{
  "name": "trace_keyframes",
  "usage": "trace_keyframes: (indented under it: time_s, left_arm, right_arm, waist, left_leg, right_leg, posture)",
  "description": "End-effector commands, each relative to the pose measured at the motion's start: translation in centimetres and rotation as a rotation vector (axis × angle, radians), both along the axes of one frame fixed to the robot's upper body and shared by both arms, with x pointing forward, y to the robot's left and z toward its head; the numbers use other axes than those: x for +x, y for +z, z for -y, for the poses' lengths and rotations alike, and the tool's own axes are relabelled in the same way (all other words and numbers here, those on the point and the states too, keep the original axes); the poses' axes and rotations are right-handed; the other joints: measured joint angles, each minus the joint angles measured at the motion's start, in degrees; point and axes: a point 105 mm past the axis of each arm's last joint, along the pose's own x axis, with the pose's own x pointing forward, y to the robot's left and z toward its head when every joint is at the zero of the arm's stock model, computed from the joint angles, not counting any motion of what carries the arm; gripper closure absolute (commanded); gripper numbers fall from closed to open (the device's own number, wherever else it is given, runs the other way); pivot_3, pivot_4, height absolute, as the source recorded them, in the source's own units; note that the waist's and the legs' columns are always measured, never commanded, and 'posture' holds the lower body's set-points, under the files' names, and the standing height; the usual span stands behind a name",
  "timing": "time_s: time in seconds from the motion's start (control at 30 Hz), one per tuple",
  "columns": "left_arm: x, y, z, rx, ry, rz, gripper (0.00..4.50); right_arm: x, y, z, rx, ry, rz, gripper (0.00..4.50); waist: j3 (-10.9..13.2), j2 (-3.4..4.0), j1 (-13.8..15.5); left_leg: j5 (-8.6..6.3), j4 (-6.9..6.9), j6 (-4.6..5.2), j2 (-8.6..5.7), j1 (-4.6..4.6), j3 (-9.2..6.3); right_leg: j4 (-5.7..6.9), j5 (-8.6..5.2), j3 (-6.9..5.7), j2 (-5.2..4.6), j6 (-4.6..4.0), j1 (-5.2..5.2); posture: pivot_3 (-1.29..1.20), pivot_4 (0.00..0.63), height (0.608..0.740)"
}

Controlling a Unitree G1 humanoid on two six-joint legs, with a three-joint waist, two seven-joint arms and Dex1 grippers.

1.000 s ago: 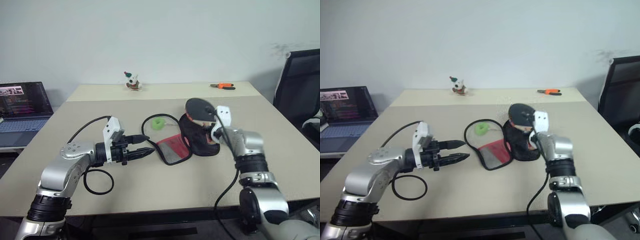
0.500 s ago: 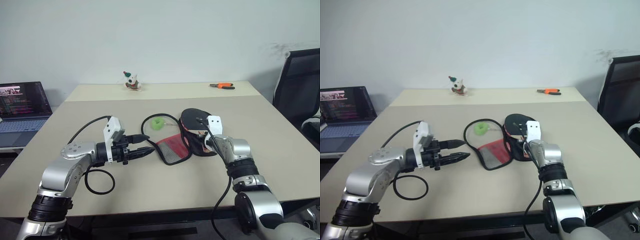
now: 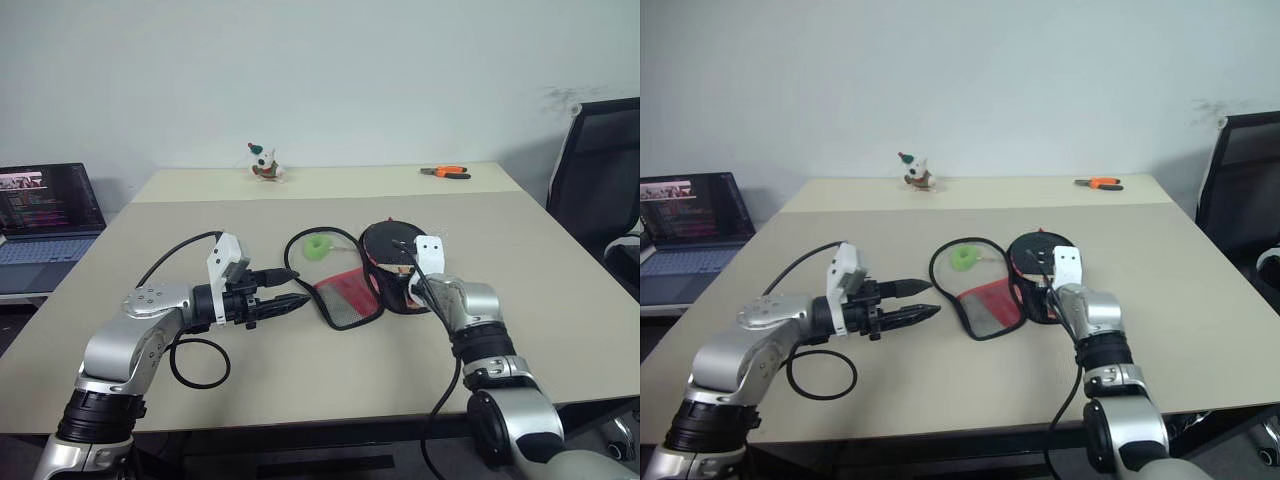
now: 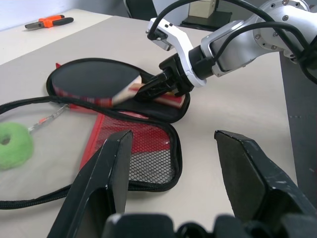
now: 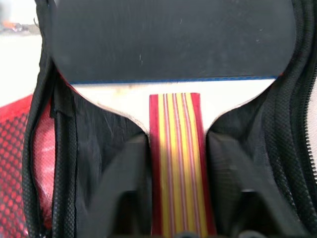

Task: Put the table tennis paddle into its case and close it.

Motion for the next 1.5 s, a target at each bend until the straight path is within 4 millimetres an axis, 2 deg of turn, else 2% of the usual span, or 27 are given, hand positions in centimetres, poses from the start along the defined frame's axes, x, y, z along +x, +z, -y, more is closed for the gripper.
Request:
trace_keyframes:
  time_s: [0.03,0.13,0.27,0.4,0.5,0.6,0.7,0.73,1.1,1.33,1.4,1.5]
  left_arm:
    - [0.0,1.1,0.1,-0.001,-0.002,0.057,1.62]
    - [0.1,1.0,-0.1,0.000,0.020,0.062,1.62]
    - [1.2,0.2,-1.3,0.033,0.130,0.077,1.62]
    - [2.5,-0.8,-2.7,0.085,0.230,0.079,1.62]
    - [3.6,-1.2,-3.6,0.111,0.295,0.078,2.18]
    - [5.6,-2.1,-4.4,0.148,0.380,0.060,3.23]
    - [6.9,-4.0,-4.2,0.171,0.416,0.018,4.36]
    - [7.2,-4.5,-4.1,0.174,0.418,0.007,4.47]
    - [11.5,-7.2,-1.8,0.170,0.464,-0.043,4.47]
    - [12.3,-9.5,-0.2,0.188,0.466,-0.113,4.47]
    - [12.5,-9.4,0.2,0.189,0.460,-0.107,4.47]
    - [12.9,-7.8,1.5,0.162,0.421,-0.074,4.47]
  right_arm:
    - [0.1,1.6,-0.5,0.001,0.006,0.067,1.10]
    - [-0.5,1.9,-1.1,-0.025,0.046,0.087,0.03]
    - [-3.5,4.8,-2.8,-0.044,0.243,0.195,0.03]
    - [-5.4,7.1,-1.9,-0.032,0.328,0.284,0.03]
    - [-6.8,8.8,-2.0,-0.026,0.469,0.326,0.00]
    - [-8.6,10.4,-1.9,-0.023,0.645,0.344,0.00]
    - [-9.8,10.6,-1.2,-0.053,0.743,0.335,0.00]
    - [-10.1,10.5,-1.1,-0.062,0.762,0.329,0.00]
    - [-11.0,9.4,0.2,-0.113,0.779,0.323,0.00]
    - [-10.6,9.5,1.7,-0.138,0.722,0.332,0.00]
    - [-10.7,9.5,1.8,-0.142,0.718,0.334,0.00]
    - [-10.9,9.7,2.1,-0.145,0.710,0.338,0.00]
  waist:
    - [0.00,0.00,-0.01]
    - [0.00,0.00,0.01]
    - [0.00,0.00,0.07]
    - [0.00,0.00,0.06]
    - [0.00,-0.01,0.11]
    - [-0.01,-0.02,0.18]
    - [-0.01,-0.02,0.27]
    - [-0.01,-0.02,0.29]
    - [0.00,-0.06,0.22]
    - [-0.02,-0.09,0.34]
    - [-0.03,-0.10,0.41]
    - [-0.03,-0.11,0.80]
  left_leg:
    - [0.00,0.00,0.00,0.00,0.00,0.00]
    - [0.00,0.00,0.00,0.00,0.00,-0.01]
    - [0.00,0.00,0.00,0.00,-0.03,-0.05]
    - [0.00,0.02,0.01,-0.01,-0.03,-0.16]
    - [0.00,0.04,0.01,-0.02,0.06,-0.20]
    - [0.00,0.05,0.01,-0.09,0.06,-0.23]
    - [-0.01,0.05,0.02,-0.11,0.06,-0.23]
    - [-0.01,0.05,0.02,-0.13,0.05,-0.23]
    - [-0.01,0.13,0.02,-0.22,0.04,-0.20]
    - [-0.01,0.13,0.02,-0.28,0.04,-0.19]
    - [-0.01,0.19,0.02,-0.33,0.07,-0.23]
    - [-0.01,0.28,0.02,-0.31,0.06,-0.29]
  right_leg:
    - [0.00,0.00,0.00,0.00,0.00,0.00]
    - [0.00,0.00,0.00,0.00,0.00,0.00]
    - [-0.01,0.00,-0.02,-0.01,0.01,0.00]
    - [-0.01,-0.01,-0.11,0.00,0.01,0.01]
    - [0.00,-0.01,-0.21,0.02,0.01,0.12]
    - [-0.02,-0.01,-0.29,0.03,0.02,0.17]
    - [-0.08,-0.01,-0.34,0.02,0.02,0.20]
    - [-0.08,-0.01,-0.34,0.01,0.02,0.20]
    - [-0.04,-0.01,-0.37,0.08,0.02,0.20]
    - [-0.03,-0.01,-0.43,0.05,0.02,0.20]
    - [0.00,-0.01,-0.44,0.05,0.03,0.26]
    - [0.02,-0.01,-0.45,0.04,0.05,0.31]
  posture:
    - [0.00,0.150,0.740]
    - [0.00,0.150,0.740]
    - [0.00,0.150,0.740]
    - [0.00,0.150,0.740]
    - [0.00,0.150,0.740]
    - [0.00,0.150,0.740]
    - [0.00,0.150,0.740]
    - [0.00,0.150,0.740]
    - [0.00,0.150,0.740]
    - [0.00,0.150,0.740]
    - [0.00,0.150,0.740]
    - [0.00,0.150,0.740]
